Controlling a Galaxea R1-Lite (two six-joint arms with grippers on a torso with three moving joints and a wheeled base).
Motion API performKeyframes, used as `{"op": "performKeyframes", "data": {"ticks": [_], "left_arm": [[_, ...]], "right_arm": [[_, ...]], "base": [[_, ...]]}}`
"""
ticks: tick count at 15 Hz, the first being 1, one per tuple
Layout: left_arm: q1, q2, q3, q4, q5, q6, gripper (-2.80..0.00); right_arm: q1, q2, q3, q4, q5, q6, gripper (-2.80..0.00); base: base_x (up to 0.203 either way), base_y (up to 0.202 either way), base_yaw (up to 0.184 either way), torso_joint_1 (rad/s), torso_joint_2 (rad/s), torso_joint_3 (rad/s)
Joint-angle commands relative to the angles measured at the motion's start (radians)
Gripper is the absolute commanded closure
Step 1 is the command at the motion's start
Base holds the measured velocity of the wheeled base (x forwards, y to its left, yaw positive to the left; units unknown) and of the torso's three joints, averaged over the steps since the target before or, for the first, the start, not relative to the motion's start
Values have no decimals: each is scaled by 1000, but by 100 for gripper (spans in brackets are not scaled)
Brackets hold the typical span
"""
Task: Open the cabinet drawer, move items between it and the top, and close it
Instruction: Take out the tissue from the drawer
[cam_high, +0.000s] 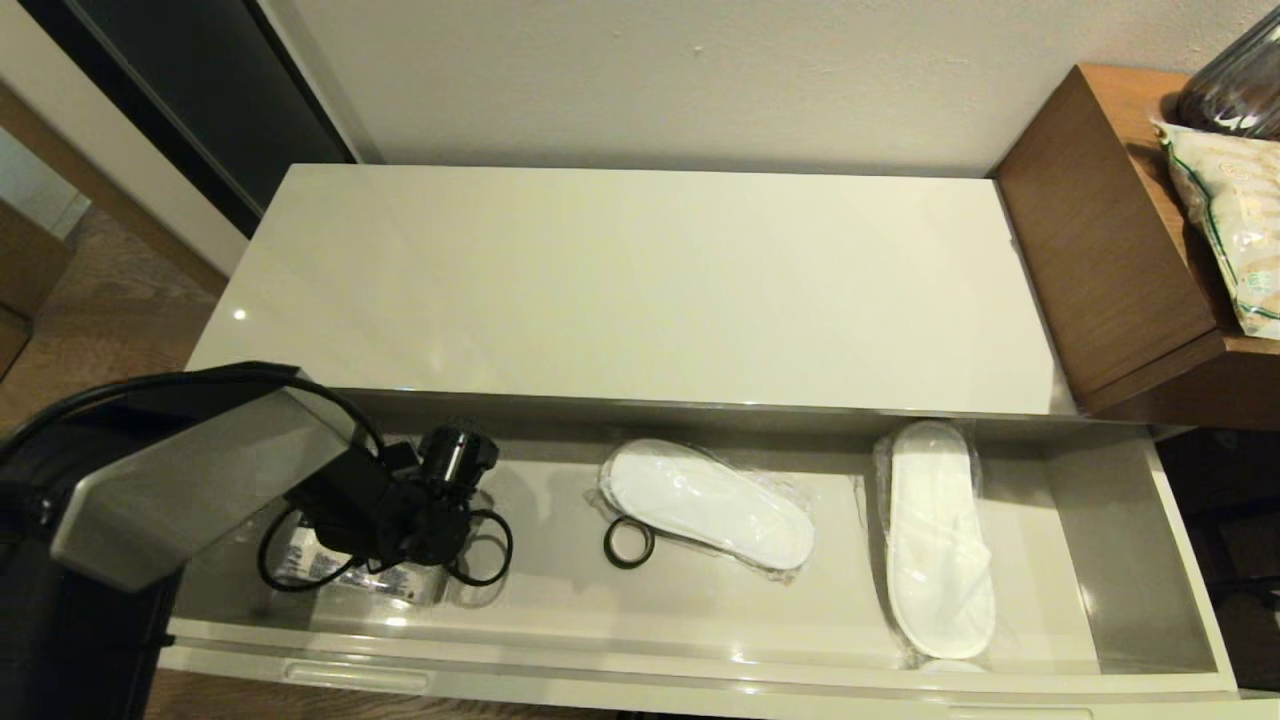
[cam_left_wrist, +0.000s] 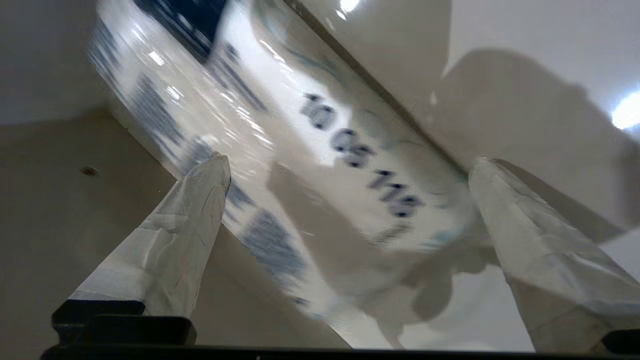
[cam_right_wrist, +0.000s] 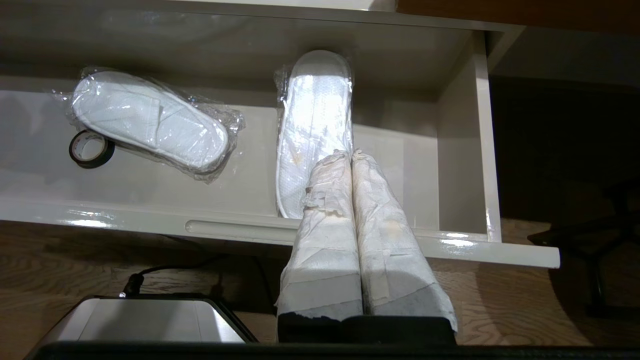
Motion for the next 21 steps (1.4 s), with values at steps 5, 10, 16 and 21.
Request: {"op": "performKeyframes", "data": {"ticks": [5,10,16,21], "left_arm": [[-34,24,-14,1,3,-3,-280],[-30,22,-17,11,-37,-36,-280],[26,-1,-11,59,-171,-120,-280],[101,-24,-5,59,-265,-134,-280]], "right_arm": [[0,-2,0,-1,0,0,0],[0,-2,0,-1,0,0,0],[0,-2,0,-1,0,0,0],[0,-2,0,-1,0,0,0]], "base": [[0,0,0,0,0,0],[0,0,0,0,0,0],[0,0,0,0,0,0],[0,0,0,0,0,0]]}}
